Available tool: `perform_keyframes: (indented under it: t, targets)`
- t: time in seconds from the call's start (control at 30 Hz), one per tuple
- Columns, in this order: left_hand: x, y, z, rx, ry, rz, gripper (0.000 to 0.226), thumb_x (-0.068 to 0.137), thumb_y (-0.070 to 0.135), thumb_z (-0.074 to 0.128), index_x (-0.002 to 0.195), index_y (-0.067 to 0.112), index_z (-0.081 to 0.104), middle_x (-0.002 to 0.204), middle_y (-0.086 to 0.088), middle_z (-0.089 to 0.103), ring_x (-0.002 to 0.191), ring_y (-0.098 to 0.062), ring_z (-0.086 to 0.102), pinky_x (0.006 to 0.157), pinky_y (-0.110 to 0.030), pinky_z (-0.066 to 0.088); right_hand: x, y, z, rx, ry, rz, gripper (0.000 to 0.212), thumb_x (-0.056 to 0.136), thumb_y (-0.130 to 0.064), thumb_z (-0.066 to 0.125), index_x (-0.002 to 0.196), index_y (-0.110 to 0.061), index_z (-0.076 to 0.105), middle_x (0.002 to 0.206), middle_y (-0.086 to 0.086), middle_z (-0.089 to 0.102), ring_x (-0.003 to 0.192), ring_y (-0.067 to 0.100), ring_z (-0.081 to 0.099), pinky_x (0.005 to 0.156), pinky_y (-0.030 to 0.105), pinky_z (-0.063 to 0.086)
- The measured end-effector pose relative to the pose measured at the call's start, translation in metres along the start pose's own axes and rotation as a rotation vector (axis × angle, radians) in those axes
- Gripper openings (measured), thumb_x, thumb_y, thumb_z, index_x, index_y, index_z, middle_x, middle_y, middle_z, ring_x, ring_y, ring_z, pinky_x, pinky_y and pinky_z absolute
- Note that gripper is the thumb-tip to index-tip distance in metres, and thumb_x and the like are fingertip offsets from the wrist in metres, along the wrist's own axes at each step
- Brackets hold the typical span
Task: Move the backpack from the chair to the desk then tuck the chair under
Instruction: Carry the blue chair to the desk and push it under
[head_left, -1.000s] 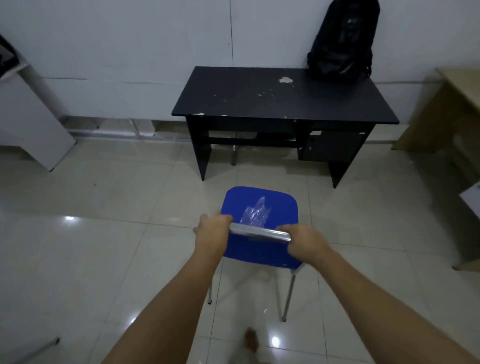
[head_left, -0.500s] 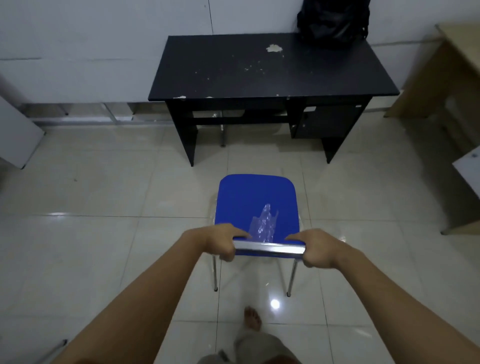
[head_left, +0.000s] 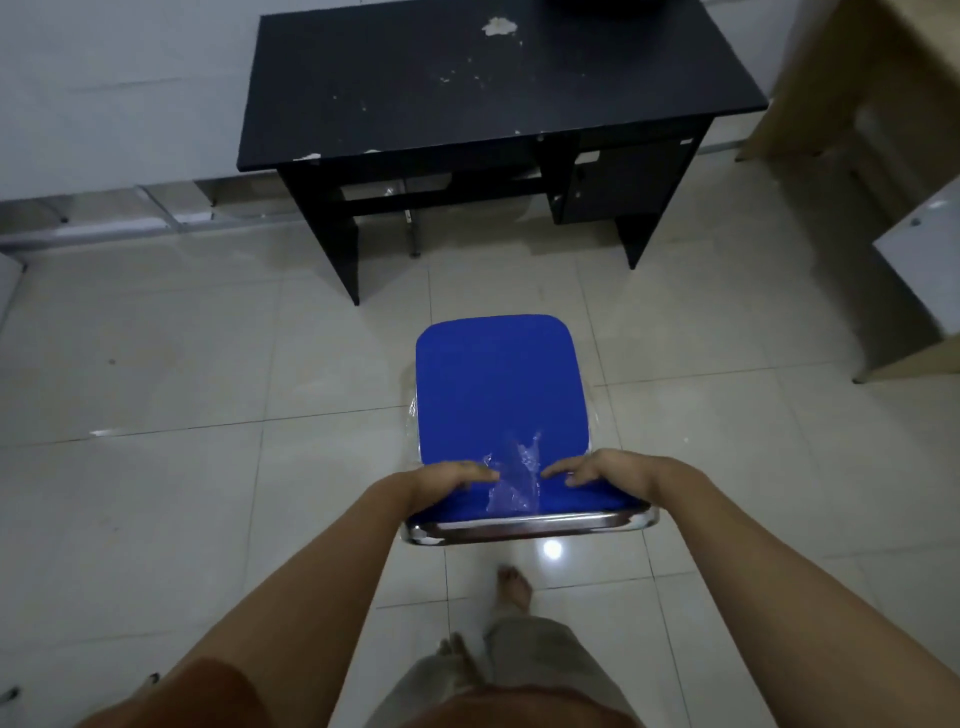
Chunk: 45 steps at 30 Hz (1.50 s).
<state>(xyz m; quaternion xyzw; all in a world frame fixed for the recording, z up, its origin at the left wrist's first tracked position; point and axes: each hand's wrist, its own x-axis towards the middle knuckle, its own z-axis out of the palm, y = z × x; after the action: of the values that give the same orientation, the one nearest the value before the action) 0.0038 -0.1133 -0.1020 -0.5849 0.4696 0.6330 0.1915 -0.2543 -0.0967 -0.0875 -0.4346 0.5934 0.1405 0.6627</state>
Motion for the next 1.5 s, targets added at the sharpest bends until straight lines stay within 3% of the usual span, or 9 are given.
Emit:
perform_keyframes:
  t: [0.17, 0.3, 0.47, 0.7, 0.8, 0.87, 1.0, 1.27, 1.5]
  targets:
    - [0.077, -0.045, -0.005, 0.029, 0.261, -0.131, 0.058, 0.075, 0.064, 0.048, 0.119, 0.027, 0.059, 0.120, -0.003, 0.066, 0.100, -0.019, 0.063, 0.094, -0.038, 0.048, 0.070, 0.015, 0.003, -0.350, 0.259, 0.297, 0.057, 0.073, -0.050, 0.042, 0.118, -0.020, 0.060, 0.123, 0.007, 0.062, 0.107, 0.026, 0.058, 0.095, 0.045, 0.046]
    - [0.012, -0.019, -0.004, -0.175, 0.216, -0.311, 0.041, 0.095, 0.045, 0.049, 0.120, 0.013, 0.048, 0.117, -0.006, 0.054, 0.098, -0.025, 0.056, 0.081, -0.039, 0.049, 0.131, 0.054, -0.010, -0.281, 0.280, 0.488, 0.079, 0.050, -0.063, 0.053, 0.120, -0.024, 0.057, 0.119, 0.007, 0.061, 0.105, 0.028, 0.060, 0.089, 0.049, 0.047]
    - [0.016, -0.012, -0.002, -0.361, 0.207, -0.383, 0.038, 0.096, 0.033, 0.054, 0.121, 0.005, 0.055, 0.123, -0.015, 0.064, 0.109, -0.025, 0.065, 0.093, -0.034, 0.053, 0.072, 0.011, -0.012, -0.176, 0.242, 0.509, 0.036, 0.091, -0.044, 0.052, 0.111, -0.014, 0.054, 0.095, 0.007, 0.059, 0.077, 0.017, 0.057, 0.079, 0.036, 0.043]
    - [0.024, 0.029, -0.024, -0.268, 0.282, -0.290, 0.040, 0.098, 0.024, 0.052, 0.131, 0.002, 0.050, 0.126, -0.015, 0.060, 0.115, -0.026, 0.060, 0.106, -0.040, 0.046, 0.069, 0.016, -0.031, -0.062, 0.266, 0.543, 0.047, 0.098, -0.046, 0.044, 0.127, -0.011, 0.057, 0.106, 0.009, 0.060, 0.080, 0.017, 0.058, 0.075, 0.033, 0.042]
    - [0.022, 0.044, -0.043, -0.197, 0.312, -0.259, 0.016, 0.103, 0.017, 0.045, 0.107, 0.004, 0.055, 0.111, -0.013, 0.057, 0.103, -0.022, 0.058, 0.104, -0.036, 0.047, 0.071, 0.012, -0.038, -0.042, 0.252, 0.513, 0.046, 0.101, -0.045, 0.039, 0.127, -0.010, 0.055, 0.109, 0.010, 0.056, 0.076, 0.015, 0.055, 0.072, 0.031, 0.040]
    - [0.022, 0.048, -0.053, -0.217, 0.332, -0.244, 0.026, 0.104, 0.016, 0.044, 0.079, 0.010, 0.048, 0.094, -0.010, 0.056, 0.086, -0.018, 0.057, 0.090, -0.033, 0.051, 0.073, 0.011, -0.043, -0.045, 0.276, 0.486, 0.043, 0.100, -0.042, 0.044, 0.125, -0.010, 0.057, 0.108, 0.009, 0.056, 0.080, 0.016, 0.056, 0.077, 0.031, 0.039]
    - [0.027, 0.044, -0.067, -0.362, 0.357, -0.315, 0.023, 0.100, 0.023, 0.053, 0.085, 0.006, 0.051, 0.077, -0.010, 0.056, 0.062, -0.017, 0.054, 0.054, -0.027, 0.044, 0.082, 0.011, -0.057, -0.030, 0.336, 0.434, 0.032, 0.096, -0.038, 0.052, 0.108, -0.009, 0.059, 0.103, 0.009, 0.059, 0.069, 0.014, 0.055, 0.064, 0.028, 0.041]
    - [0.052, 0.070, -0.103, -0.451, 0.357, -0.374, 0.026, 0.095, 0.027, 0.062, 0.088, 0.004, 0.051, 0.079, -0.011, 0.058, 0.066, -0.019, 0.055, 0.054, -0.028, 0.045, 0.095, -0.014, -0.120, -0.012, 0.471, 0.388, 0.021, 0.095, -0.026, 0.054, 0.086, -0.007, 0.056, 0.075, 0.005, 0.054, 0.063, 0.014, 0.052, 0.063, 0.027, 0.041]
    - [0.079, 0.092, -0.149, -0.549, 0.406, -0.367, 0.031, 0.092, 0.020, 0.067, 0.083, -0.001, 0.047, 0.096, -0.019, 0.059, 0.083, -0.030, 0.060, 0.080, -0.037, 0.050, 0.113, -0.041, -0.165, 0.103, 0.565, 0.358, 0.026, 0.089, -0.027, 0.066, 0.077, -0.006, 0.055, 0.073, 0.007, 0.057, 0.068, 0.020, 0.059, 0.069, 0.031, 0.046]
